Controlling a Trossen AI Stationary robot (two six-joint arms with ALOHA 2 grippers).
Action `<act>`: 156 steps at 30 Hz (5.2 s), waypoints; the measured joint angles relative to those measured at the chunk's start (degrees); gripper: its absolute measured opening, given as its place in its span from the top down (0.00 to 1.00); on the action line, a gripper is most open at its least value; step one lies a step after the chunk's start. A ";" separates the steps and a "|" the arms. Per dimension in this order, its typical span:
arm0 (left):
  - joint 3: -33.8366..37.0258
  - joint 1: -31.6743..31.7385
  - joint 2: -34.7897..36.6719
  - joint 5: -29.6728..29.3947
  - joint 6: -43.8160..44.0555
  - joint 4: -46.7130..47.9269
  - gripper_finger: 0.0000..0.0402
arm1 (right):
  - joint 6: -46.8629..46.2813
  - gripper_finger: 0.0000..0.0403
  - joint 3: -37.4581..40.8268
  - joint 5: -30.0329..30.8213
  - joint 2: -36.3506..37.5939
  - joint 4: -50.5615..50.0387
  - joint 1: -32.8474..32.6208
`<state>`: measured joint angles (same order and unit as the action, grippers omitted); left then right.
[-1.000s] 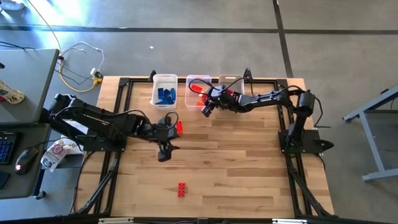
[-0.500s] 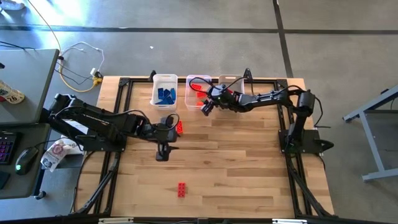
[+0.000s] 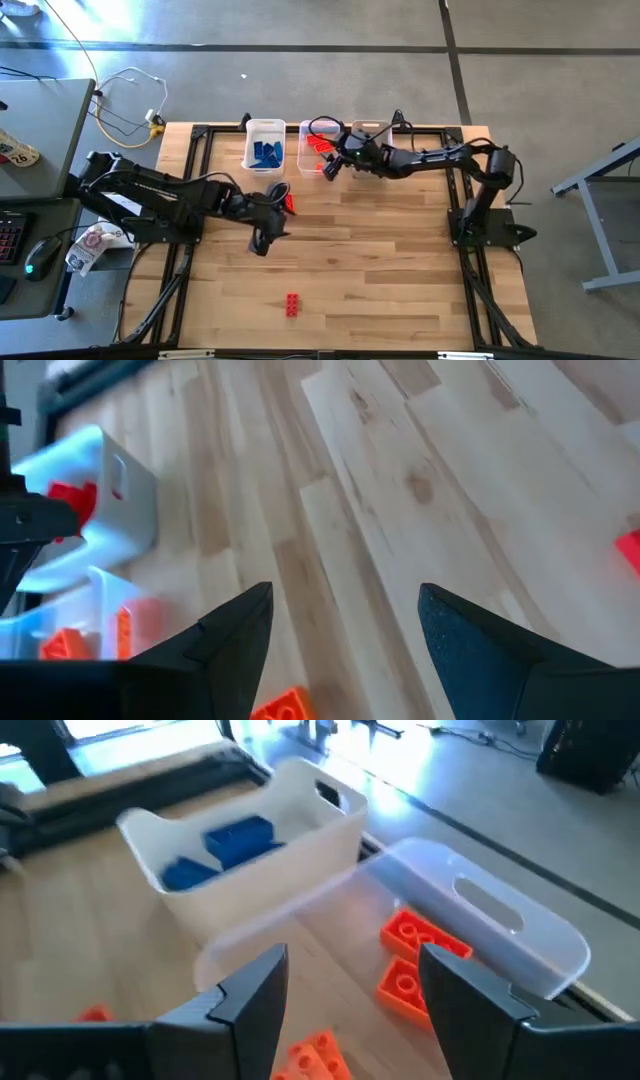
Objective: Sort & place blocks by color
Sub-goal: Put the red game piece into the gray bin
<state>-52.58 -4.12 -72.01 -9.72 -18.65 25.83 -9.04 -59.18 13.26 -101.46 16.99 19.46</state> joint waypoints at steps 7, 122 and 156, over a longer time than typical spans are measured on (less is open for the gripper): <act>0.00 0.87 0.00 2.76 -2.56 -2.21 0.41 | 0.02 0.48 0.00 -0.05 4.10 -0.06 -2.55; -4.96 -18.78 -30.42 17.00 -31.09 -12.49 0.47 | -19.47 0.48 -0.02 7.82 7.49 -7.75 -31.54; -4.96 -17.86 -34.60 17.19 -31.04 -14.67 0.47 | -20.70 0.48 -0.02 7.82 7.49 -7.75 -31.52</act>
<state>-57.54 -21.98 -106.61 7.48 -49.68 11.16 -29.73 -59.20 21.08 -93.97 9.23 -12.06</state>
